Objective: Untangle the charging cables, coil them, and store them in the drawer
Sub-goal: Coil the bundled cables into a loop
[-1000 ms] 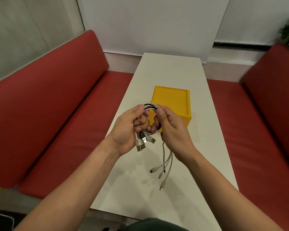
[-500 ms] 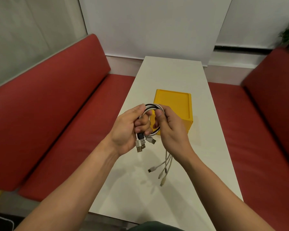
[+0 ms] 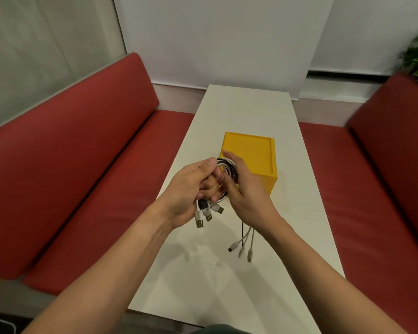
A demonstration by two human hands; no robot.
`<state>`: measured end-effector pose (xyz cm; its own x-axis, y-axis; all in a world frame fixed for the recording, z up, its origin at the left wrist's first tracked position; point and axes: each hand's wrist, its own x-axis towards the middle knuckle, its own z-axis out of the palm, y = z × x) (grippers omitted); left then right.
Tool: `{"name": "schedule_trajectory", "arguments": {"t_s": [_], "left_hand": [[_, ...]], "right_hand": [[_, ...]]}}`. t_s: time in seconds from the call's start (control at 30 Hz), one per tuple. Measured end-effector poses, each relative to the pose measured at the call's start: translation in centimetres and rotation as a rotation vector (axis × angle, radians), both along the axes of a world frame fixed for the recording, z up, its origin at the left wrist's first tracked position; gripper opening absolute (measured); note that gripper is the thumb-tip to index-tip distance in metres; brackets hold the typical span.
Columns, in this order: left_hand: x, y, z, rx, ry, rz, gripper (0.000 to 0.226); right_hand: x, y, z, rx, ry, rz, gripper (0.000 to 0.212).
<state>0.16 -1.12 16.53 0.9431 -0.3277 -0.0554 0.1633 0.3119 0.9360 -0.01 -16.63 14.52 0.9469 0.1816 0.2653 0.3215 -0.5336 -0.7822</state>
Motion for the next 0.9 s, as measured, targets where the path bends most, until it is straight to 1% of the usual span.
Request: {"name": "schedule_trajectory", "arguments": {"t_s": [0.07, 0.13, 0.2, 0.27, 0.3, 0.37, 0.47, 0.6, 0.63, 0.73, 0.8, 0.9], "left_hand": [[-0.2, 0.0, 0.5, -0.086, 0.064, -0.030, 0.040], [-0.4, -0.2, 0.8, -0.161, 0.123, -0.051, 0.045], [-0.6, -0.5, 0.9, -0.118, 0.118, -0.031, 0.045], [-0.9, -0.5, 1.0, -0.043, 0.087, -0.008, 0.041], [-1.1, -0.4, 1.1, -0.025, 0.092, -0.010, 0.043], [-1.5, -0.2, 1.4, -0.020, 0.107, -0.048, 0.051], [-2.0, -0.1, 1.6, 0.030, 0.069, -0.109, 0.053], [-2.2, 0.0, 1.4, 0.092, 0.001, -0.205, 0.051], [-2.3, 0.1, 1.2, 0.094, -0.007, -0.210, 0.050], [-2.3, 0.1, 0.6, 0.065, -0.044, -0.205, 0.053], [-2.4, 0.2, 0.4, 0.044, -0.065, -0.207, 0.057], [-2.4, 0.7, 1.0, -0.006, -0.034, -0.208, 0.051]], "right_hand": [[0.0, 0.0, 0.0, -0.004, -0.027, -0.009, 0.023], [0.0, 0.2, 0.3, 0.027, -0.024, -0.024, 0.019], [-0.2, 0.5, 0.5, 0.000, -0.011, -0.041, 0.020], [-0.1, 0.6, 0.3, -0.113, -0.035, -0.077, 0.026], [-0.2, 0.5, 0.1, -0.159, -0.063, -0.089, 0.028], [-0.3, 0.4, -0.3, -0.161, -0.138, -0.083, 0.028], [-0.8, 0.3, -0.9, -0.070, -0.180, -0.045, 0.026], [-1.3, 0.4, -1.2, 0.048, -0.124, -0.002, 0.017], [-1.3, 0.4, -1.1, 0.083, -0.105, 0.020, 0.018], [-1.4, 0.4, -0.7, 0.178, -0.058, 0.049, 0.021], [-1.5, 0.3, -0.4, 0.297, 0.011, 0.091, 0.021], [-1.8, 0.1, -0.1, 0.470, 0.098, 0.198, 0.024]]}}
